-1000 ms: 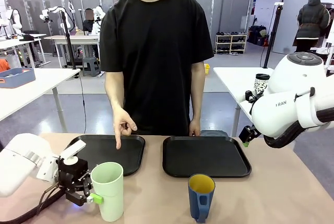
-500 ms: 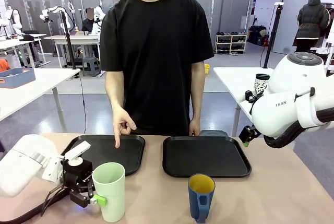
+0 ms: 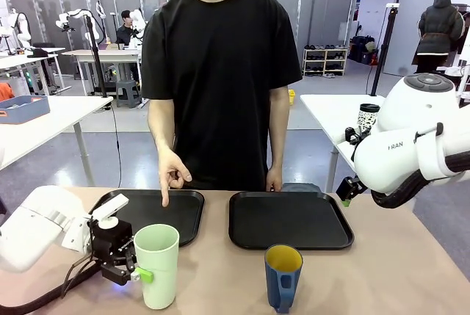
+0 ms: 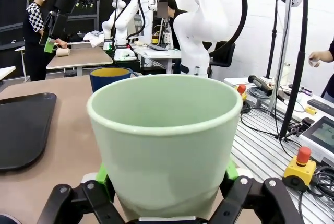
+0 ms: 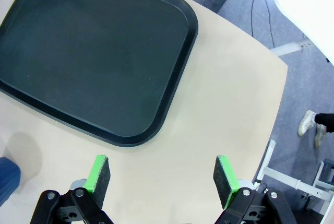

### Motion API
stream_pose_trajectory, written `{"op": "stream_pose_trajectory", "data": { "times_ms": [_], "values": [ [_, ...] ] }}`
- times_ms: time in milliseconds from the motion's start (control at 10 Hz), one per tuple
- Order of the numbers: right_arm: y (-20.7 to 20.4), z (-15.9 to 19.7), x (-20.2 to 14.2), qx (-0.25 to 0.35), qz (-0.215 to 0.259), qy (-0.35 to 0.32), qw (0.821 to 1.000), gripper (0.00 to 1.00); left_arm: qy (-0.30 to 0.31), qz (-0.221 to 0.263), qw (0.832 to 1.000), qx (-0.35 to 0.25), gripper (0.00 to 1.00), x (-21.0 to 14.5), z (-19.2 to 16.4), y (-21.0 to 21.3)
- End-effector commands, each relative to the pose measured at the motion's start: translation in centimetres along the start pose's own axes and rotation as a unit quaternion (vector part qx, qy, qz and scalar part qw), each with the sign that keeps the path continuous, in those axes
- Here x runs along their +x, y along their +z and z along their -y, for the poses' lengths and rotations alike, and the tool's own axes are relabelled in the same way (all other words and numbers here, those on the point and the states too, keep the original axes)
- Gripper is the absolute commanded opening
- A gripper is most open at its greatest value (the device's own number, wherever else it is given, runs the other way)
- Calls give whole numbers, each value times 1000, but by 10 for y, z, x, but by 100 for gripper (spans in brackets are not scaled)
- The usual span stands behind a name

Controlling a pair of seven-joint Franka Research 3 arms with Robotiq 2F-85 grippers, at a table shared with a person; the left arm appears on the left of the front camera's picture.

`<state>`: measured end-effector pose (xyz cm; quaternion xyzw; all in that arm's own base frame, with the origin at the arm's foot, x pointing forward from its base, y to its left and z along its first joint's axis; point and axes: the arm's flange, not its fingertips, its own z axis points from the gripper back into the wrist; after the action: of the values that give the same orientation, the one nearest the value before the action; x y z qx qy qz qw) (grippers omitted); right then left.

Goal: Sort and store the cups by type.
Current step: Pick up the Reusable plastic cup.

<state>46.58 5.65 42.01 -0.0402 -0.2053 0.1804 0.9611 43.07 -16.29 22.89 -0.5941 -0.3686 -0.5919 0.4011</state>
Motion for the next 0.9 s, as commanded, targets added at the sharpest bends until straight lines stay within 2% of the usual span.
{"op": "stream_pose_trajectory", "data": {
  "times_ms": [0, 100, 200, 800],
  "values": [
    [-1, 0, 0, 1, 0, -1, 1000, 100, -34, 3, 999, -13, 75, -38, 22, -1],
    [-1, 0, 0, 1, 0, -1, 1000, 100, -34, 1, 999, -13, 43, -39, 22, -1],
    [-1, 0, 0, 1, 0, -1, 1000, 100, -34, -2, 999, -12, 61, -36, 24, -1],
    [-1, 0, 0, 1, 0, -1, 1000, 100, -79, 21, 995, 60, 61, 25, 53, 65]
  ]
}}
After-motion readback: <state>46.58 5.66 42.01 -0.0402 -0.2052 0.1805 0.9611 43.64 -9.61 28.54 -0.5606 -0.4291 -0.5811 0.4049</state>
